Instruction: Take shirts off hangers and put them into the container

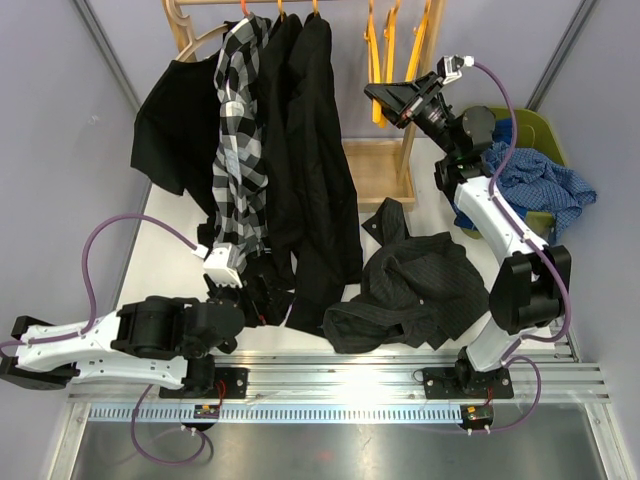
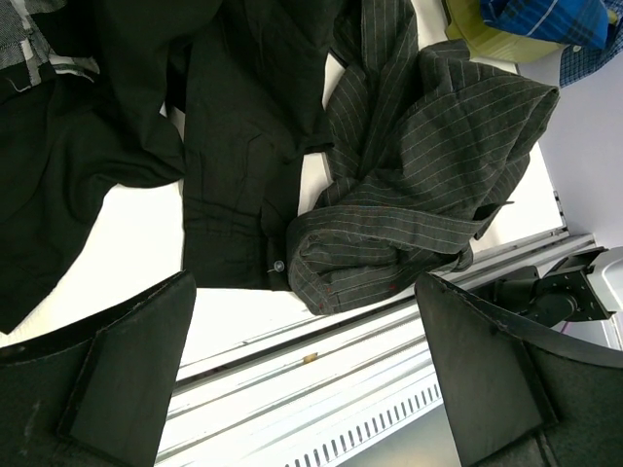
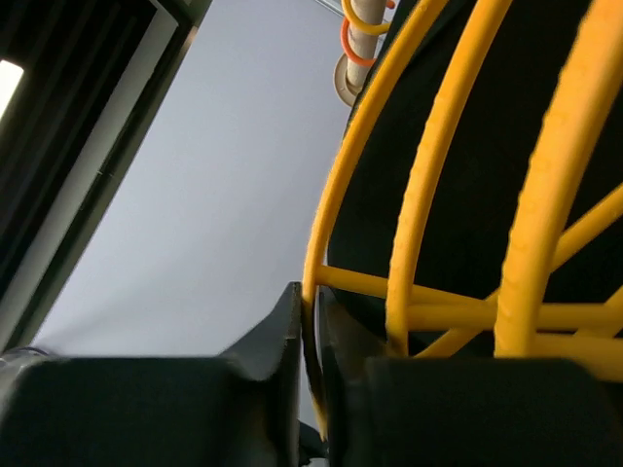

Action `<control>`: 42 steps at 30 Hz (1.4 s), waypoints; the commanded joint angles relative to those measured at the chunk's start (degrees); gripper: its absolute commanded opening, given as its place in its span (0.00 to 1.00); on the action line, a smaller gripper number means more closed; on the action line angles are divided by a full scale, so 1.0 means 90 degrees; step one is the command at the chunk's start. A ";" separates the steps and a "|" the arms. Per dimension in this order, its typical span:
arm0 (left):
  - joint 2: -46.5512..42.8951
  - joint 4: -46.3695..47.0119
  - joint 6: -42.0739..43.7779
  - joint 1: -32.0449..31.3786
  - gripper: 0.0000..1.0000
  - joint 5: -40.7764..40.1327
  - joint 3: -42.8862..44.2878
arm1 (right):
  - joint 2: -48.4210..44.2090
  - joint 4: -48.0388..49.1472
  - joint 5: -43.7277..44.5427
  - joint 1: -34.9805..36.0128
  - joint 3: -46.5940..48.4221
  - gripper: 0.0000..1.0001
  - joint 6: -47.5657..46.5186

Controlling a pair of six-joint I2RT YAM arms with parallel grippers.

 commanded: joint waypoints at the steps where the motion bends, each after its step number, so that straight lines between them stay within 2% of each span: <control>1: -0.0105 0.0157 -0.0161 -0.0040 0.99 -0.0315 -0.0053 | -0.0354 0.0192 -0.0207 -0.0055 -0.0331 0.33 0.0004; 2: -0.0105 0.0148 -0.0161 -0.0040 0.99 -0.0325 -0.0043 | -0.0529 0.0270 -0.0285 -0.0064 -0.0419 0.55 -0.0016; 4: -0.0105 0.0108 -0.0161 -0.0040 0.99 -0.0334 -0.0043 | -0.0773 0.0417 -0.0491 -0.0055 -0.0711 0.67 -0.0132; 5: -0.0105 0.0070 -0.0180 -0.0040 0.99 -0.0334 -0.0043 | -0.1103 0.0321 -0.0549 -0.0055 -0.0790 0.80 -0.0240; 6: -0.0115 0.0069 -0.0190 -0.0040 0.99 -0.0334 -0.0052 | -0.1280 0.0214 -0.0637 -0.0055 -0.0878 0.84 -0.0376; 9: -0.0125 0.0079 -0.0219 -0.0040 0.99 -0.0354 -0.0101 | -0.2071 -0.0371 -0.0774 -0.0055 -0.1258 0.89 -0.0962; 11: -0.0135 0.0060 -0.0229 -0.0040 0.99 -0.0344 -0.0111 | -0.2762 -0.1180 -0.0765 -0.0055 -0.1561 0.89 -0.1557; 12: -0.0135 0.0050 -0.0239 -0.0049 0.99 -0.0335 -0.0111 | -0.3018 -0.1687 -0.0668 -0.0035 -0.1630 0.93 -0.2275; 13: -0.0135 0.0040 -0.0248 -0.0049 0.99 -0.0315 -0.0121 | -0.3282 -0.2842 -0.0570 0.0004 -0.1718 0.96 -0.2707; 14: -0.0144 0.0059 -0.0248 -0.0049 0.99 -0.0305 -0.0121 | -0.3787 -0.3473 -0.0444 0.0033 -0.1748 0.98 -0.3156; 15: -0.0135 0.0060 -0.0248 -0.0049 0.99 -0.0295 -0.0140 | -0.4014 -0.4175 0.0031 0.0091 -0.1748 0.99 -0.4157; 16: -0.0135 0.0060 -0.0258 -0.0049 0.99 -0.0276 -0.0169 | -0.4220 -0.5709 0.0365 0.0314 -0.1680 0.99 -0.4650; 18: -0.0115 0.0137 -0.0229 -0.0059 0.99 -0.0237 -0.0209 | -0.4572 -0.6979 0.1293 0.0588 -0.1582 1.00 -0.5684; 19: -0.0115 0.0157 -0.0239 -0.0049 0.99 -0.0237 -0.0228 | -0.4612 -0.8077 0.1663 0.0967 -0.1524 1.00 -0.5913; 20: -0.0057 0.0186 -0.0239 -0.0059 0.99 -0.0217 -0.0228 | -0.4670 -0.8572 0.2595 0.1270 -0.1514 0.99 -0.6079; 21: -0.0027 0.0186 -0.0229 -0.0059 0.99 -0.0208 -0.0228 | -0.4700 -0.9002 0.3097 0.1554 -0.1533 1.00 -0.6197; 24: 0.0109 0.0186 -0.0248 -0.0059 0.99 -0.0149 -0.0180 | -0.4759 -1.0388 0.5119 0.2658 -0.1864 0.99 -0.5820; 26: 0.0178 0.0157 -0.0258 -0.0059 0.99 -0.0129 -0.0141 | -0.4671 -1.0811 0.6308 0.3475 -0.2147 0.99 -0.5448; 29: 0.0275 0.0118 -0.0307 -0.0059 0.99 -0.0100 -0.0092 | -0.4301 -1.1495 0.7278 0.4452 -0.2431 0.99 -0.4570; 32: 0.0334 0.0060 -0.0385 -0.0059 0.99 -0.0071 -0.0062 | -0.3939 -1.1712 0.7672 0.4837 -0.2772 0.99 -0.3817; 39: 0.0412 0.0089 -0.0444 -0.0059 0.99 0.0066 -0.0121 | -0.3851 -1.0094 0.7878 0.4857 -0.4148 0.99 -0.3085; 42: 0.0383 0.0079 -0.0444 -0.0059 0.99 0.0076 -0.0121 | -0.3413 -0.9749 0.7907 0.4867 -0.4471 0.99 -0.2586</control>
